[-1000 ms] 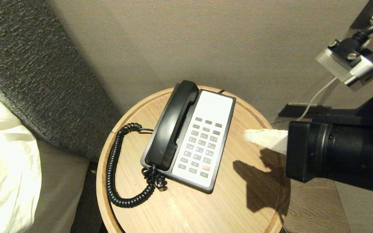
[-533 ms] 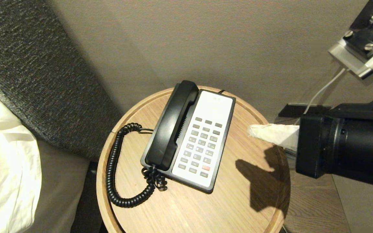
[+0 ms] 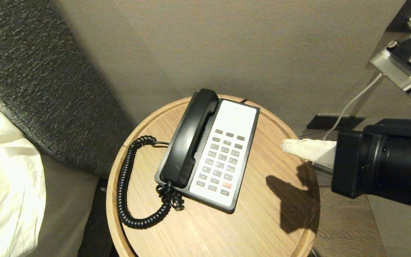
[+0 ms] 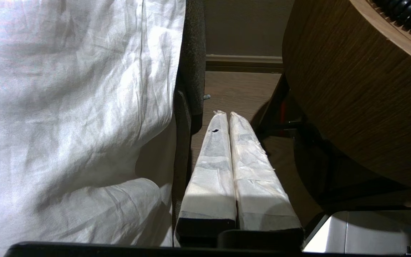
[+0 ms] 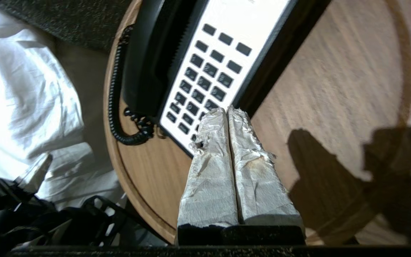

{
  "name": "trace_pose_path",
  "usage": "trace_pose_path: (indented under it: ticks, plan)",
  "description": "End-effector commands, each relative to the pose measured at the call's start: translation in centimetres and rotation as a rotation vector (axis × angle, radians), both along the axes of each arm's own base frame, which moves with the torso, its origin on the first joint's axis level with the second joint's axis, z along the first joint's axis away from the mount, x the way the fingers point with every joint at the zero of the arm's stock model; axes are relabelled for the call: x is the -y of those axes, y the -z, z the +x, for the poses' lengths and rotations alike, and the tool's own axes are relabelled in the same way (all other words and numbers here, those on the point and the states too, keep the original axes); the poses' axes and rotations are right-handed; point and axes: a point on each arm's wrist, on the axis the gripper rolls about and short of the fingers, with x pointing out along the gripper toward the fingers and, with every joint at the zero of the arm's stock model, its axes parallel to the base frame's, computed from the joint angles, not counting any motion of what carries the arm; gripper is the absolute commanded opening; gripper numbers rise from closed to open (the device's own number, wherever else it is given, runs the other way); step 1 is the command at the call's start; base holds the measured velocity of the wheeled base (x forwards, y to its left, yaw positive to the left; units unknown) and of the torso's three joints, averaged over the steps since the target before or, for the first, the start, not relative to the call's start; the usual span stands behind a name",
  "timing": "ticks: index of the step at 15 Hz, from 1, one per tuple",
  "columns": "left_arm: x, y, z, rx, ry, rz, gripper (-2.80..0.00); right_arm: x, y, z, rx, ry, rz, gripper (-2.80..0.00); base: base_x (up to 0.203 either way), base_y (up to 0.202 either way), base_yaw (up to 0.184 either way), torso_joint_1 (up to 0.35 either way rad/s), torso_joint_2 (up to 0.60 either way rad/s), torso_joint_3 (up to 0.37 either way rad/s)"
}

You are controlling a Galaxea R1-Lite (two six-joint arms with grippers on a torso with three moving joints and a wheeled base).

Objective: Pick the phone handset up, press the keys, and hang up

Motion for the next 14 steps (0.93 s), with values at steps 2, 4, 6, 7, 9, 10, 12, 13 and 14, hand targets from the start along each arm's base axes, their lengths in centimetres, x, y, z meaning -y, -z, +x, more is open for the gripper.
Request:
trace_pose_path:
  ticks: [2, 4, 6, 7, 9, 10, 12, 13, 14]
  plan:
    - [0.0, 0.0, 0.0, -0.001, -0.001, 0.001, -2.8, 1.1, -0.3, -0.1, 0.009, 0.032, 0.017, -2.8, 0.0, 0.0, 0.0, 0.0, 0.0, 0.0]
    - [0.0, 0.0, 0.0, -0.001, -0.001, 0.001, -2.8, 1.7, -0.4, 0.1, 0.012, 0.054, 0.025, -2.8, 0.0, 0.0, 0.0, 0.0, 0.0, 0.0]
    - [0.0, 0.0, 0.0, -0.001, -0.001, 0.001, -2.8, 2.8, -0.2, 0.2, 0.014, 0.089, 0.029, -2.8, 0.0, 0.0, 0.0, 0.0, 0.0, 0.0]
    - [0.0, 0.0, 0.0, -0.001, 0.0, 0.001, -2.8, 3.9, -0.2, 0.3, 0.019, 0.119, 0.03, -2.8, 0.0, 0.0, 0.0, 0.0, 0.0, 0.0]
    - [0.0, 0.0, 0.0, -0.001, 0.0, 0.001, -2.8, 6.6, 0.3, 0.6, 0.026, 0.197, 0.028, -2.8, 0.0, 0.0, 0.0, 0.0, 0.0, 0.0]
    - [0.0, 0.0, 0.0, -0.001, 0.0, 0.001, -2.8, 8.5, 0.7, 0.5, 0.03, 0.232, 0.027, -2.8, 0.0, 0.0, 0.0, 0.0, 0.0, 0.0]
    - [0.0, 0.0, 0.0, -0.001, -0.001, 0.001, -2.8, 12.2, 1.7, -0.2, 0.037, 0.323, 0.024, -2.8, 0.0, 0.0, 0.0, 0.0, 0.0, 0.0]
    - [0.0, 0.0, 0.0, -0.001, 0.001, 0.001, -2.8, 14.0, 2.3, -1.0, 0.043, 0.366, 0.036, -2.8, 0.0, 0.0, 0.0, 0.0, 0.0, 0.0]
    - [0.0, 0.0, 0.0, -0.001, 0.001, 0.001, -2.8, 15.4, 3.1, -2.4, 0.057, 0.391, 0.047, -2.8, 0.0, 0.0, 0.0, 0.0, 0.0, 0.0]
